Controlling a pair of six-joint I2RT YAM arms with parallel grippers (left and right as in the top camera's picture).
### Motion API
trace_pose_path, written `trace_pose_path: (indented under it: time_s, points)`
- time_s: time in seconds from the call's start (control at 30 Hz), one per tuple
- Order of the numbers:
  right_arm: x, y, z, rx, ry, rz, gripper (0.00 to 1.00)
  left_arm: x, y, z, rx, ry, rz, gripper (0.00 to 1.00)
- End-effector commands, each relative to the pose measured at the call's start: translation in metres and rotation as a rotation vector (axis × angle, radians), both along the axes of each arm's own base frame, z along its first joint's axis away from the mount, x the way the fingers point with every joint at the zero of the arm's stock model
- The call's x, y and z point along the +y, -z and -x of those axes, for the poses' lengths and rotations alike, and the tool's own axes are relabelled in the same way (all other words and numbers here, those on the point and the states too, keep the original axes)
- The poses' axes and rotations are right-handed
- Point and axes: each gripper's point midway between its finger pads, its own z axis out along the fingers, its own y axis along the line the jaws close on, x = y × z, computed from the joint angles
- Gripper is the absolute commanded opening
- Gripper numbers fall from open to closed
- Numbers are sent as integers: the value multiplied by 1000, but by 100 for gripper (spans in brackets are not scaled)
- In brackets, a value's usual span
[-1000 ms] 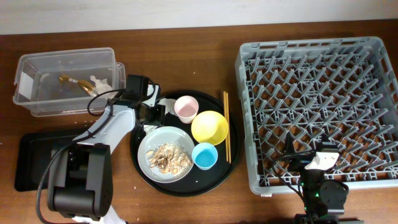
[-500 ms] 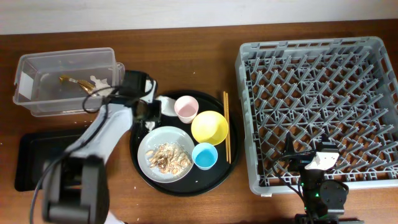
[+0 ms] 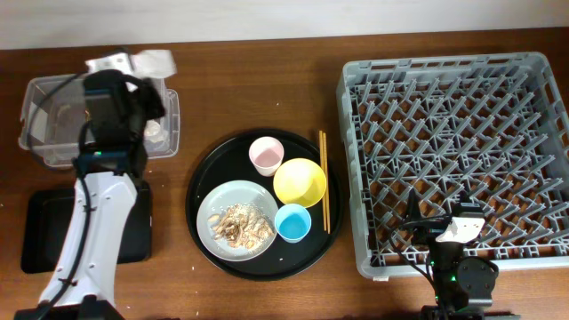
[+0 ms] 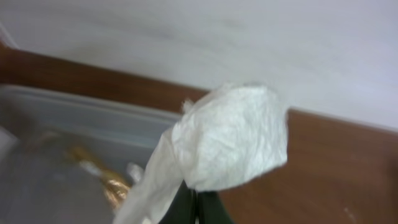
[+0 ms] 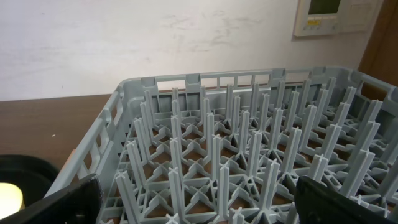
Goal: Sort waste into correct bins and load items into the dishwasher rack
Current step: 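Grasp the remaining tissue on the tray with the left gripper, then drop the tissue into the clear bin and park the left arm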
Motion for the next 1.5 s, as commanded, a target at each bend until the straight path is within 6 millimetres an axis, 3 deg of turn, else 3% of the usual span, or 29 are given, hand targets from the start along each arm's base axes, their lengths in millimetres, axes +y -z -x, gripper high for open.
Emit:
trace_pose_path:
  time_s: [0.0,0.13,0.17,0.2,0.23,0.37,0.47,0.53,0.63,0.7,0.77,0.83,0.97,1.03,1.47]
  points:
    - [-3,3,0,5,15,0,99,51,12,-3,11,-201,-61,0]
    - [-3,3,0,5,15,0,99,76,47,-26,19,-242,-67,1]
    - [-3,3,0,5,15,0,99,80,55,-28,29,-248,-67,6]
    - [-3,3,0,5,15,0,98,83,64,-29,47,-254,-66,18]
    - [-3,3,0,5,15,0,99,86,72,-29,65,-260,-65,38]
    - [-3,3,0,5,15,0,99,94,74,-27,70,-272,-68,83]
    - [-3,3,0,5,15,0,99,92,66,-21,89,-251,-104,93]
    - [-3,3,0,5,15,0,99,90,39,-10,55,-253,-104,99]
    - [-3,3,0,5,15,0,99,80,-11,16,-6,-233,-94,99]
    - [-3,3,0,5,15,0,99,76,-30,37,-10,-231,-93,99]
    - [-3,3,0,5,15,0,99,58,-39,60,19,-157,-56,99]
    - [-3,3,0,5,15,0,99,35,-28,84,107,-62,3,99]
    - [-3,3,0,5,15,0,99,28,13,117,319,-54,40,99]
    - [-3,3,0,5,15,0,99,26,22,126,369,-54,48,99]
    - [-3,3,0,5,15,0,99,26,25,129,391,-54,51,99]
